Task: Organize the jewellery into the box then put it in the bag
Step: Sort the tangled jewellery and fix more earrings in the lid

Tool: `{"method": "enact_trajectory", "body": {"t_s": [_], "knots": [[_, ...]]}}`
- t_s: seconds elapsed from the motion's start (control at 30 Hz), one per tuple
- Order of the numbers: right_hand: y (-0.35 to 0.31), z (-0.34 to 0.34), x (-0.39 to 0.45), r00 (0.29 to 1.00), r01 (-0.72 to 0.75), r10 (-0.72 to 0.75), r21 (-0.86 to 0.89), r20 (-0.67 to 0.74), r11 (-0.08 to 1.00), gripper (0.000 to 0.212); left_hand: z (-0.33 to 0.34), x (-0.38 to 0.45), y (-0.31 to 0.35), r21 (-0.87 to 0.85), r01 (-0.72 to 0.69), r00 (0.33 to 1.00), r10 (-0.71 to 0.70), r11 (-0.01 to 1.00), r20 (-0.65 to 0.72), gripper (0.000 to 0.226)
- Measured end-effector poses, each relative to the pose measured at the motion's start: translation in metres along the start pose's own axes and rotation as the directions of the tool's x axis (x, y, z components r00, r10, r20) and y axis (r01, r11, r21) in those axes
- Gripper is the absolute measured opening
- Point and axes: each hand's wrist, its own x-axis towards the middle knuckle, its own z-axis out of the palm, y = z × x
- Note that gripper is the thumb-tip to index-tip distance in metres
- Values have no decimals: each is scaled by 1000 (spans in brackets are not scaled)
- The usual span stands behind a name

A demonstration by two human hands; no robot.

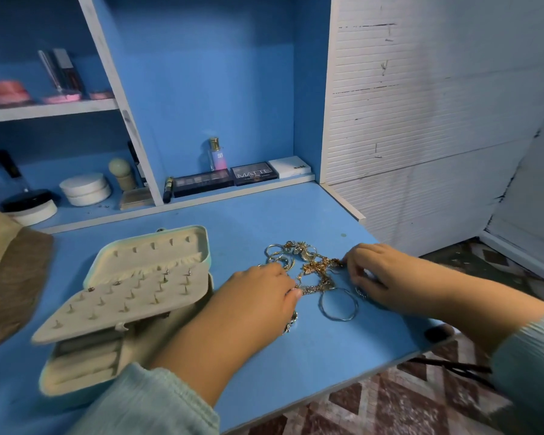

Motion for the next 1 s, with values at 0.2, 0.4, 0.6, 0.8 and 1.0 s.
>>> {"method": "enact_trajectory", "body": {"t_s": [0.2,0.4,0.6,0.8,1.0], "knots": [[-9,-15,15,994,96,-93,53,-57,994,17,-2,4,0,-23,12,998,-13,1000,-60,36],[-13,-6,22,981,138,-148,82,126,987,25,3,4,-4,39,51,998,-50,998,-32,41],[-3,-18,16,994,92,-97,95,50,991,12,4,5,-3,4,125,988,-124,992,-93,43],[-5,-15,30,991,130,-133,74,33,989,13,6,3,-3,-41,111,988,-115,993,-102,38],[-10,-13,41,991,116,-118,31,59,993,19,8,2,-7,-76,174,976,-182,982,-116,40]]}}
